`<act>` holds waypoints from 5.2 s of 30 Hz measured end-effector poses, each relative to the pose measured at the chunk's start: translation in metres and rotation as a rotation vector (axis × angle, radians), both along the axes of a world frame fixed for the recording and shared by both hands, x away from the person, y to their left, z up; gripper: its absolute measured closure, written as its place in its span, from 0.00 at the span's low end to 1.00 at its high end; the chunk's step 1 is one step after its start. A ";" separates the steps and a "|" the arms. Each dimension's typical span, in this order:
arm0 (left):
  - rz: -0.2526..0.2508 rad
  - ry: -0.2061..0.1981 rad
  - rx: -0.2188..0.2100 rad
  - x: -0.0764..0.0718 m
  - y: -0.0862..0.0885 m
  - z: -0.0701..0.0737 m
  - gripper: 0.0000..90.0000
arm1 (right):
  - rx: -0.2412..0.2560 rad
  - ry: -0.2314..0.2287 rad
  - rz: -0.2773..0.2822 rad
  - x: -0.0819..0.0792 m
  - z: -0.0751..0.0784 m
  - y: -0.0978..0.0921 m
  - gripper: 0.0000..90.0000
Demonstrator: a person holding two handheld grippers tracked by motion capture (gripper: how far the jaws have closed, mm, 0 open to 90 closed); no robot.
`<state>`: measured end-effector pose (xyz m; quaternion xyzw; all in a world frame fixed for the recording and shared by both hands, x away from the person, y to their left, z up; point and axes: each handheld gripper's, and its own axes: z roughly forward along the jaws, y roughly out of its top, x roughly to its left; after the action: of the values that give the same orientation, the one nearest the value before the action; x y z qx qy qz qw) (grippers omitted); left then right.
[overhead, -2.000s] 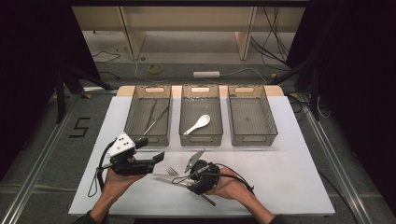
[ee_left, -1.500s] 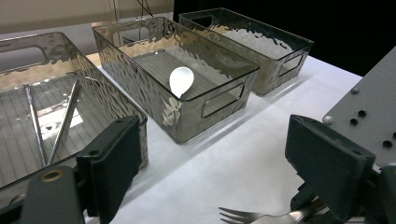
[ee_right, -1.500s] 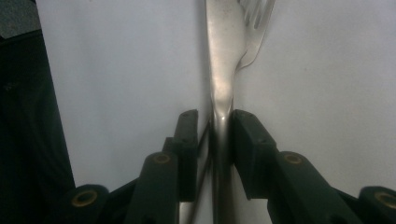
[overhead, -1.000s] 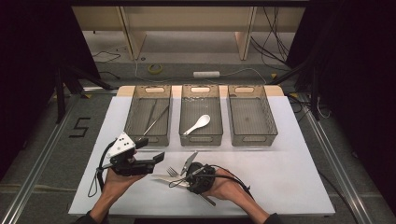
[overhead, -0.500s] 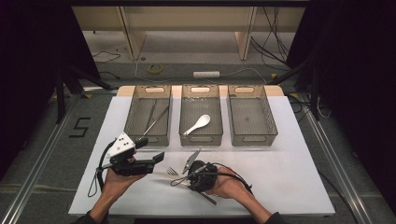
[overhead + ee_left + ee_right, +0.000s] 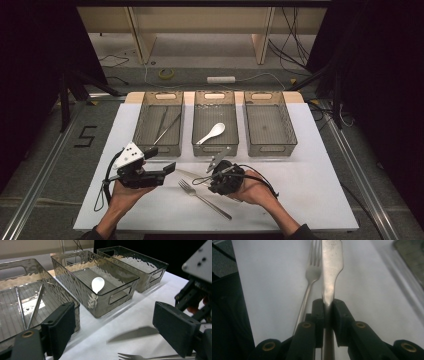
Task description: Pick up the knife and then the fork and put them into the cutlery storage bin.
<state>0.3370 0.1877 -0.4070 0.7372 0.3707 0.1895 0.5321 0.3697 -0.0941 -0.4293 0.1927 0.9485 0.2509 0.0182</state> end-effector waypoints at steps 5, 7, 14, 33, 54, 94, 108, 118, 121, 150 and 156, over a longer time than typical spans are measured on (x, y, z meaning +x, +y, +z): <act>0.001 0.002 -0.005 0.000 0.000 0.000 0.20 | 0.030 -0.019 -0.039 0.008 0.009 -0.014 0.90; -0.001 0.003 -0.008 0.000 0.001 0.000 0.20 | 0.036 -0.025 -0.050 0.010 0.012 -0.020 0.90; 0.002 0.005 -0.017 0.000 0.001 0.000 0.20 | 0.057 -0.039 -0.110 0.019 0.022 -0.039 0.90; 0.005 0.004 -0.019 0.000 0.001 0.000 0.20 | 0.163 -0.088 -0.278 0.046 0.055 -0.091 0.90; 0.004 0.008 -0.017 0.001 0.001 -0.001 0.20 | 0.211 -0.136 -0.418 0.093 0.089 -0.124 0.90; 0.000 0.004 -0.017 0.000 0.000 0.000 0.20 | 0.169 -0.103 -0.713 0.162 0.052 -0.149 0.90; -0.003 0.005 -0.014 0.000 0.000 -0.001 0.20 | 0.140 -0.088 -0.753 0.162 0.034 -0.150 0.90; -0.003 0.004 -0.016 0.000 0.000 -0.001 0.20 | 0.120 -0.064 -0.780 0.163 0.023 -0.149 0.90; -0.003 0.004 -0.017 0.000 0.001 0.000 0.20 | 0.116 -0.053 -0.789 0.164 0.020 -0.149 0.90; -0.003 0.000 -0.016 -0.001 0.001 0.000 0.20 | 0.061 -0.039 -0.837 0.169 0.009 -0.144 0.88; -0.004 -0.001 -0.016 -0.001 0.000 0.000 0.20 | 0.096 -0.052 -0.838 0.168 0.016 -0.144 0.78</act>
<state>0.3364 0.1881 -0.4071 0.7336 0.3707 0.1859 0.5383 0.5374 -0.2376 -0.4131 0.5559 0.7746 0.2705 0.1334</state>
